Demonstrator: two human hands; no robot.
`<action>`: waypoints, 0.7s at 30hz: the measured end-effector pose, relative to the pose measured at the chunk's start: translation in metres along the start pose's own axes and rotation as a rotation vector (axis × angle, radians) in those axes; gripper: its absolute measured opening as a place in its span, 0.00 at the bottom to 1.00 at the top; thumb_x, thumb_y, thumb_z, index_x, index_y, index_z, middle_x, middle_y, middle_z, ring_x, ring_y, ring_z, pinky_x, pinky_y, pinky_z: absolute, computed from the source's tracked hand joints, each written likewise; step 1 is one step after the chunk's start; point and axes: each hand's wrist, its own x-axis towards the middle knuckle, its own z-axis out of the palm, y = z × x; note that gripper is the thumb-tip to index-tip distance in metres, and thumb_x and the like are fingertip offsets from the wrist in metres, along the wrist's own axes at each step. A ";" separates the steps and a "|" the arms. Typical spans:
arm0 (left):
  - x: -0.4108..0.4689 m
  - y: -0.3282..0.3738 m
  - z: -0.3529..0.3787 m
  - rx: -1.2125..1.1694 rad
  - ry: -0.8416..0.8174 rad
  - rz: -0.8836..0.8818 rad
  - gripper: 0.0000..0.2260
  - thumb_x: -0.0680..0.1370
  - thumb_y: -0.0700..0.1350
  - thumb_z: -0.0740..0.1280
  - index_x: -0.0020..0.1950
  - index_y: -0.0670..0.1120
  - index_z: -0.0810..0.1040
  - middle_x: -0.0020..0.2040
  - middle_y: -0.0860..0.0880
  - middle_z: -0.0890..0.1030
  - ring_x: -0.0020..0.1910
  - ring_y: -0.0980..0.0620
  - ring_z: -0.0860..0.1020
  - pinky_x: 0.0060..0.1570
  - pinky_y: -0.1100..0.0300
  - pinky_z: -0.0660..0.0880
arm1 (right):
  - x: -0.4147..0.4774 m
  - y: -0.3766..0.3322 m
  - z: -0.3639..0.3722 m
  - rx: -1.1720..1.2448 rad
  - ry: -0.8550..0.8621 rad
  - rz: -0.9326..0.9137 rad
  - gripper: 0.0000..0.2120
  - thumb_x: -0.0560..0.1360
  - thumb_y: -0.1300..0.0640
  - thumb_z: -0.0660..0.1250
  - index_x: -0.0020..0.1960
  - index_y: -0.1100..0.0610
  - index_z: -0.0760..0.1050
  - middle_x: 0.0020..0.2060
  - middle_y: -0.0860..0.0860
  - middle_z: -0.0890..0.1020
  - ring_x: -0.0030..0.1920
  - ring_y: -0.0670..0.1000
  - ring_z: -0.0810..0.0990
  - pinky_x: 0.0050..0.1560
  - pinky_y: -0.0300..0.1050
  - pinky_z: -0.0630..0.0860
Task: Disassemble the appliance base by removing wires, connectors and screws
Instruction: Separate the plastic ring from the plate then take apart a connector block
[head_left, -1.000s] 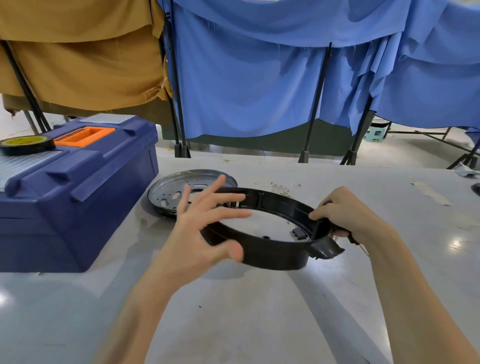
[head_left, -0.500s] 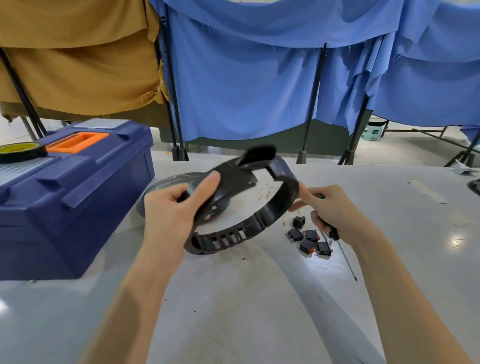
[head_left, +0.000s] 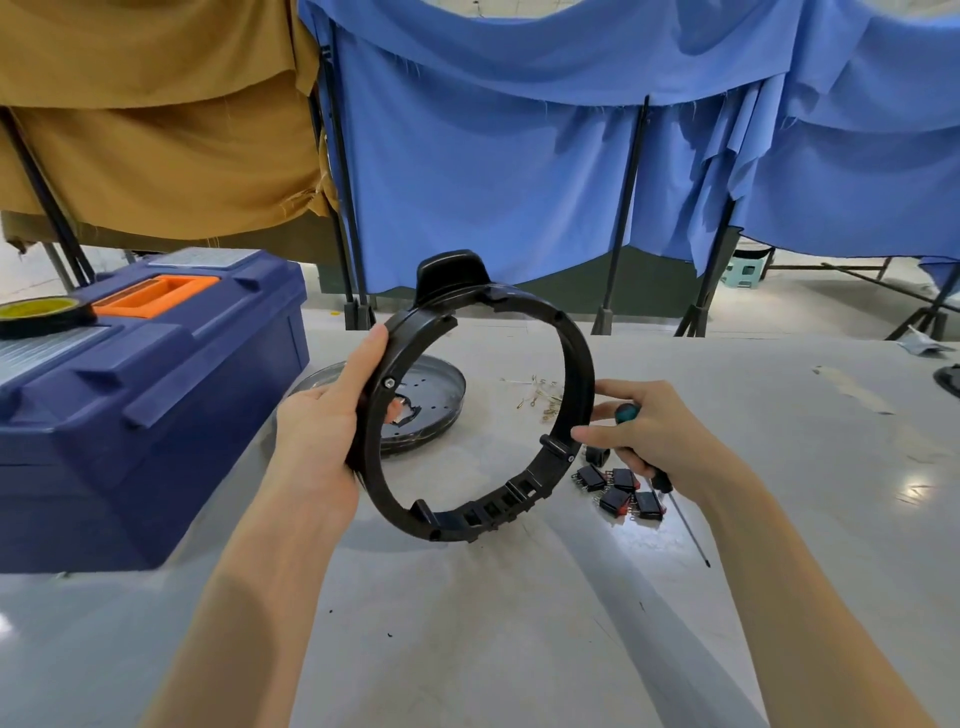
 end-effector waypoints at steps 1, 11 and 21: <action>0.001 0.000 -0.001 -0.007 0.012 -0.015 0.23 0.53 0.63 0.76 0.33 0.45 0.83 0.26 0.51 0.79 0.25 0.55 0.79 0.39 0.57 0.75 | 0.000 0.001 0.000 -0.002 -0.001 -0.001 0.20 0.69 0.66 0.75 0.50 0.43 0.80 0.40 0.51 0.86 0.19 0.48 0.63 0.19 0.37 0.64; 0.008 0.000 -0.007 -0.088 0.078 -0.100 0.17 0.64 0.58 0.77 0.39 0.45 0.82 0.27 0.50 0.79 0.28 0.53 0.79 0.41 0.58 0.79 | 0.003 0.005 0.004 0.032 0.017 -0.001 0.14 0.75 0.66 0.69 0.56 0.52 0.82 0.44 0.53 0.87 0.18 0.48 0.62 0.20 0.38 0.64; 0.010 -0.006 -0.022 -0.042 -0.184 -0.081 0.25 0.59 0.63 0.75 0.43 0.44 0.83 0.29 0.50 0.77 0.30 0.52 0.77 0.42 0.56 0.77 | 0.004 0.006 0.014 0.004 0.059 -0.024 0.10 0.76 0.65 0.68 0.52 0.53 0.83 0.27 0.48 0.83 0.17 0.48 0.61 0.20 0.37 0.63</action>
